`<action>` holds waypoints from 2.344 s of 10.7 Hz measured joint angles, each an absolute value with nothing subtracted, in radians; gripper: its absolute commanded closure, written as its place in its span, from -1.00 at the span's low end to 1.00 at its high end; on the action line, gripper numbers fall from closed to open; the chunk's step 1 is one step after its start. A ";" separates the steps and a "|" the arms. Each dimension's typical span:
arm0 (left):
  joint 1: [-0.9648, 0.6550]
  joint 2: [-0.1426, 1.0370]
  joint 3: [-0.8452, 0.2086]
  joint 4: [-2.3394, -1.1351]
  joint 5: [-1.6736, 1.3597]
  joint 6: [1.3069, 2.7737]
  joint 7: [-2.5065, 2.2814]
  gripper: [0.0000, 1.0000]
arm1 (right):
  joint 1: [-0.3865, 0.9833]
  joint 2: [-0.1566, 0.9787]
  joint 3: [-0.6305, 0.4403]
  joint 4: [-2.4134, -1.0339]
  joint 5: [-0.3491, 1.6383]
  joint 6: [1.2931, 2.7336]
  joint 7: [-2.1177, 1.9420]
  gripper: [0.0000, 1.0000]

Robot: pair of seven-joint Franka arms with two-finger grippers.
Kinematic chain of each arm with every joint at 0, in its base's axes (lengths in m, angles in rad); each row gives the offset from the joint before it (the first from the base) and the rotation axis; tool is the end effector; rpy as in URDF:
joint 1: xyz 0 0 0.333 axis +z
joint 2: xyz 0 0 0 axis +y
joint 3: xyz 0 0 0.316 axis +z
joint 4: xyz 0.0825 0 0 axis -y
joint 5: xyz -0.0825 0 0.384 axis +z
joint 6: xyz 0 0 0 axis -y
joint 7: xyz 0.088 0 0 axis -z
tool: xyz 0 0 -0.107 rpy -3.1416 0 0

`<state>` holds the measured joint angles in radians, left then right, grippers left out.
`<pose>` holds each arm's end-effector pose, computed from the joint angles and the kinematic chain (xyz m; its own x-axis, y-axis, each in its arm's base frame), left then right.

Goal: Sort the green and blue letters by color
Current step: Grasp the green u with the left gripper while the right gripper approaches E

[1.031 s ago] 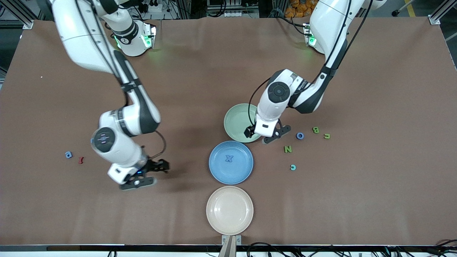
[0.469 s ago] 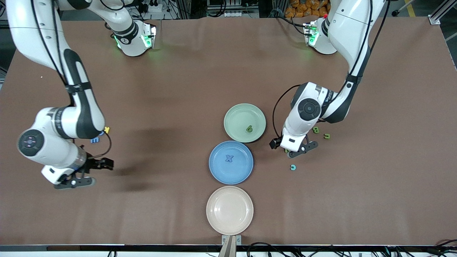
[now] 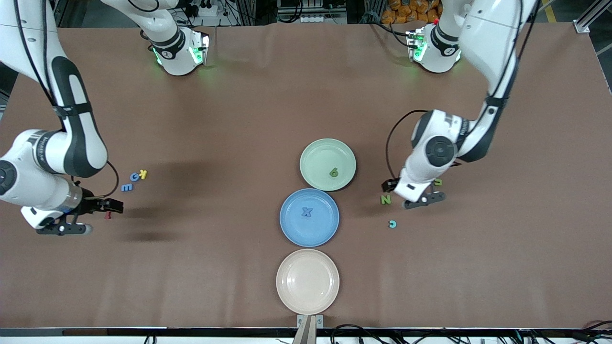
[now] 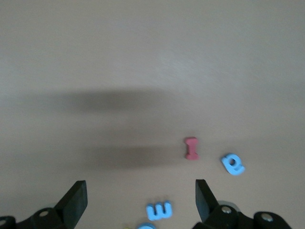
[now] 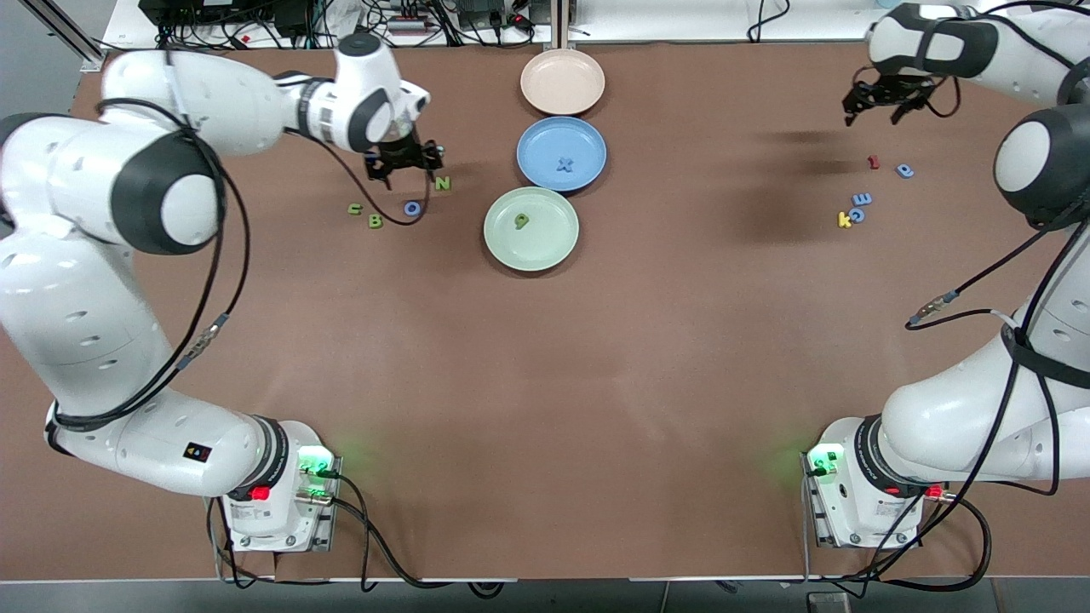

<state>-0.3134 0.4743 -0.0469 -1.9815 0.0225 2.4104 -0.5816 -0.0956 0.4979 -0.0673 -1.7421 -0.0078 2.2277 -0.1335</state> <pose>0.5691 -0.2135 0.2209 0.9773 0.2076 -0.0413 0.2070 -0.9782 -0.0186 0.6543 -0.1037 0.2903 0.9997 -0.0169 -0.0165 -0.0163 -0.9992 0.0364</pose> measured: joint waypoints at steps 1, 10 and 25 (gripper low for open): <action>-0.279 0.446 -0.047 -2.011 0.023 2.409 -0.511 -1.00 | -0.110 0.481 -0.082 -1.773 -0.008 2.245 -0.106 -1.00; -0.128 0.375 -0.047 -2.244 0.075 2.613 -0.093 -1.00 | -0.120 0.436 -0.101 -2.026 -0.014 2.537 0.536 -1.00; -0.079 0.449 -0.050 -2.224 0.104 2.660 0.010 0.98 | -0.142 0.472 -0.101 -2.238 -0.013 2.801 0.659 -0.75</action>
